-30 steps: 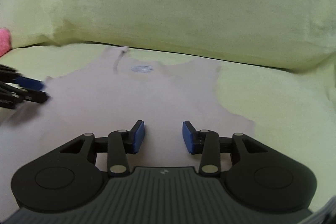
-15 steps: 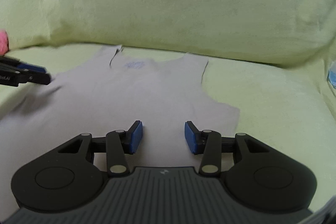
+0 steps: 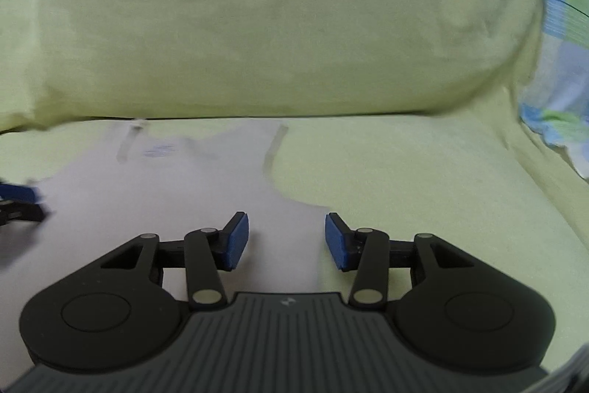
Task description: Fold clothes
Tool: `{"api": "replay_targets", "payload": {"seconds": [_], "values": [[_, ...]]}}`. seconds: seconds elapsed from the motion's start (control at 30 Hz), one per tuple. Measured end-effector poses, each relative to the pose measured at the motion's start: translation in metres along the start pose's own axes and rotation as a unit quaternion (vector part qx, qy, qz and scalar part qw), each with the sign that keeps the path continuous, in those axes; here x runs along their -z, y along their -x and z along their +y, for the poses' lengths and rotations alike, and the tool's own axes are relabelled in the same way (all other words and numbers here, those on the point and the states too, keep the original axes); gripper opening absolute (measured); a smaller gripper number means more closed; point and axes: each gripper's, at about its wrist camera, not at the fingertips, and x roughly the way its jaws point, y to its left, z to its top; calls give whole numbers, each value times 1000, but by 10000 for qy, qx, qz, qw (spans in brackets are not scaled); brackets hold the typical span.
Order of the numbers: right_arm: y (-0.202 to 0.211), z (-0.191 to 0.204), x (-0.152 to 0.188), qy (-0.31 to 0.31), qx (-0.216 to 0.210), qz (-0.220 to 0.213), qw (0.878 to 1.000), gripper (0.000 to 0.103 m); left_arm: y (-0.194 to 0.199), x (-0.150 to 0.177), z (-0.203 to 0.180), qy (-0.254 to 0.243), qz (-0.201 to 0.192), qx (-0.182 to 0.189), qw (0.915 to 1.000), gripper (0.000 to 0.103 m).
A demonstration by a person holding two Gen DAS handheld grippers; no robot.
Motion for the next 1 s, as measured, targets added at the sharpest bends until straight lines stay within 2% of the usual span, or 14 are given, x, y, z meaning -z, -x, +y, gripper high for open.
{"api": "replay_targets", "payload": {"seconds": [0.13, 0.27, 0.3, 0.33, 0.37, 0.4, 0.47, 0.57, 0.67, 0.73, 0.8, 0.87, 0.93, 1.0], "values": [[3, 12, 11, 133, -384, 331, 9986, 41, -1, 0, -2, -50, -6, 4, 10000, 45], [4, -3, 14, 163, -61, 383, 9991, 40, -2, 0, 1, 4, -22, 13, 10000, 45], [5, -9, 15, 143, 67, 376, 9992, 35, -3, -1, 1, 6, -21, 5, 10000, 45], [6, -16, 15, 85, 195, 371, 9991, 36, -3, -1, 1, 11, -23, -2, 10000, 45], [7, -22, 16, 25, 330, 370, 9988, 41, -2, -2, 1, 39, -32, -3, 10000, 45], [8, -27, 17, -52, 478, 346, 9982, 41, -1, -2, 1, 65, -42, -2, 10000, 45], [21, -34, 16, -327, 244, 90, 9991, 41, 0, -2, 0, 101, -71, 71, 9999, 45], [35, -20, 23, -136, -174, -76, 9997, 40, -1, -3, -4, 84, -72, 113, 9999, 45], [47, -4, 37, 50, -604, 26, 9982, 39, -4, -3, -11, -26, -30, 122, 9999, 45], [49, 3, 48, 269, -678, 215, 9971, 39, -4, -3, -15, -88, -23, 136, 9999, 45], [52, 3, 53, 413, -610, 232, 9970, 39, -4, -4, -21, -165, 0, 124, 9998, 45], [56, -5, 53, 374, -346, 222, 9985, 39, -4, -5, -25, -183, 7, 134, 9997, 45], [60, -23, 48, 9, -168, 254, 9995, 31, -5, -6, -28, -212, 19, 123, 9997, 45], [65, -25, 42, -41, -56, 93, 9999, 35, -5, -7, -31, -240, 45, 128, 9996, 45]]}}
